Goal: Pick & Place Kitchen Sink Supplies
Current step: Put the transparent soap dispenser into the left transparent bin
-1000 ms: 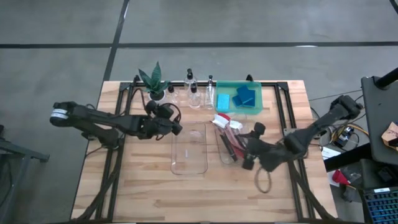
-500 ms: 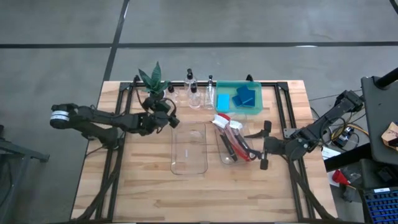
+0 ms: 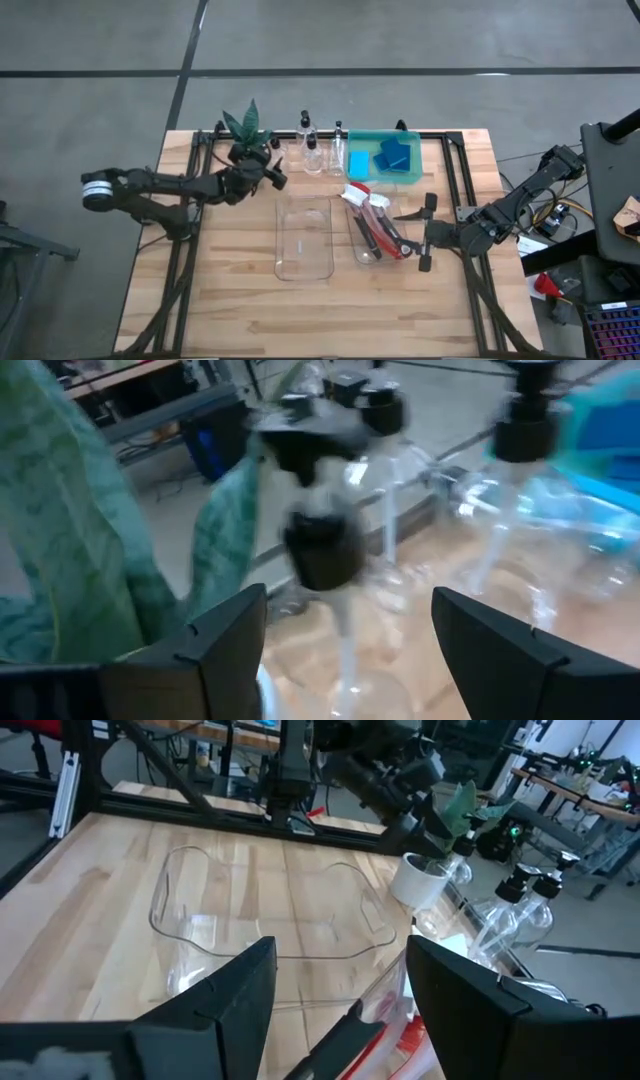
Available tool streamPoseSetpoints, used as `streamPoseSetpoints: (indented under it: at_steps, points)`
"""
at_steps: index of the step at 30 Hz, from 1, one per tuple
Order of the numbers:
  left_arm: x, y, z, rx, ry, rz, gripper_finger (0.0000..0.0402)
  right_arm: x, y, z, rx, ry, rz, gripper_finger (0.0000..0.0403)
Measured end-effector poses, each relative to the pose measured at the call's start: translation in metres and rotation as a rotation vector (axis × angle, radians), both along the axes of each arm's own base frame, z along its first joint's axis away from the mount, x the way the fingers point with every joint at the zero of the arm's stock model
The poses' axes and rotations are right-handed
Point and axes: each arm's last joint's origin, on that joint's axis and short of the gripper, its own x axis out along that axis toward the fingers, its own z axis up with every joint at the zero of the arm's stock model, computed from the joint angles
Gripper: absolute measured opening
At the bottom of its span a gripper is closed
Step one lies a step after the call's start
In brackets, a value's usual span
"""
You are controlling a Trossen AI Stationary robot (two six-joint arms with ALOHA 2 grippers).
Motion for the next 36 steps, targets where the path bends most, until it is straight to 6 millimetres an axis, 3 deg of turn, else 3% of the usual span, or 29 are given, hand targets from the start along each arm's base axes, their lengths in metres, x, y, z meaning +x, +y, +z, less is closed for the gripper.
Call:
streamPoseSetpoints:
  at_steps: [10, 28, 36]
  points:
    - [-0.002, 0.017, 0.004, 0.000, -0.068, -0.017, 0.0278, 0.000, 0.000, 0.000, 0.016, -0.003, -0.007, 0.0221]
    - [0.008, 0.036, -0.009, -0.008, -0.084, -0.010, 0.0275, 0.000, -0.001, 0.000, 0.026, -0.015, -0.041, 0.0221]
    - [0.014, 0.039, -0.007, -0.008, -0.086, -0.010, 0.0193, 0.000, -0.001, -0.001, 0.041, -0.017, -0.048, 0.0221]
